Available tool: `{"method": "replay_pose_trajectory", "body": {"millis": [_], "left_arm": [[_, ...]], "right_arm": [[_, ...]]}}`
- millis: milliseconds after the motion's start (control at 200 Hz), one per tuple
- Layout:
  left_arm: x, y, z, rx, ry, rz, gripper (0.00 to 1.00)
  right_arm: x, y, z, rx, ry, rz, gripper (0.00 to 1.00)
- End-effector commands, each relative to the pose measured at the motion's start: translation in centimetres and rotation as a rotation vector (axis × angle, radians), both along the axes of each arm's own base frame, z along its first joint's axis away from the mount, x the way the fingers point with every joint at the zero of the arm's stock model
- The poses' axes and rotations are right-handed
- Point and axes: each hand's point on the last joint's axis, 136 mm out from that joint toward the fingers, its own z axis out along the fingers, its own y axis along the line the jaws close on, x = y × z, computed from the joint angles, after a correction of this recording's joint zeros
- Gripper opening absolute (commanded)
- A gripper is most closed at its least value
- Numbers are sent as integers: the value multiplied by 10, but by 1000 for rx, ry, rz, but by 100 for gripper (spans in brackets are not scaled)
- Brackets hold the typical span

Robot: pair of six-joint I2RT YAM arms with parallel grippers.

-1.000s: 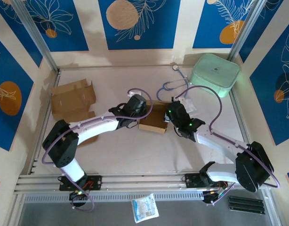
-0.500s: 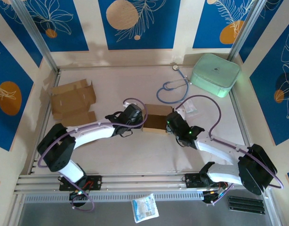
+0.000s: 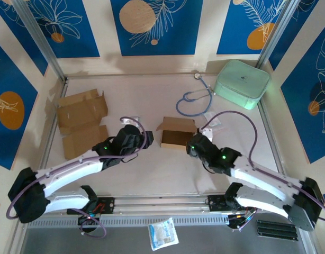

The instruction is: Fold the paper box

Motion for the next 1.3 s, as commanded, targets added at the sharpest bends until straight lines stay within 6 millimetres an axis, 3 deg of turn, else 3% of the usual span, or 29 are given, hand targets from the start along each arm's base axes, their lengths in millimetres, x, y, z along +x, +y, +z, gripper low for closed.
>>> {"method": "replay_pose_trajectory", "body": {"millis": [0,40,100,125,240,420,585,670,835,1020,1175,1296], "left_arm": [[5,12,34,-11,-17,88,56],[9,15,41,-2,0,109,59],[17,6,48,-15,43,82,69],[19,-1,40,-15,90,52,71],[36,-36,34,-162,298,-76,72],[55,-66,17,-233,396,-175,76],[61,-81,0,-218,438,-225,77],[61,-84,-10,-221,461,-227,73],[58,-81,-30,-191,499,-225,56],[52,-76,-47,-151,532,-221,37],[48,-72,-64,-138,552,-204,32],[43,-69,-79,-123,576,-192,35]], "right_arm": [[-23,-6,40,93,-16,47,59],[-28,-6,56,146,-39,76,60],[-31,-9,76,232,-72,73,79],[-31,-10,81,265,-77,69,83],[-17,-11,94,402,43,20,88],[24,-9,67,648,461,-70,79],[47,2,45,646,536,-63,77],[53,9,34,687,553,-60,68],[54,5,6,641,592,-107,48],[49,0,-15,599,623,-142,46],[47,-4,-28,569,630,-168,45],[43,-12,-40,499,646,-211,39]]}}
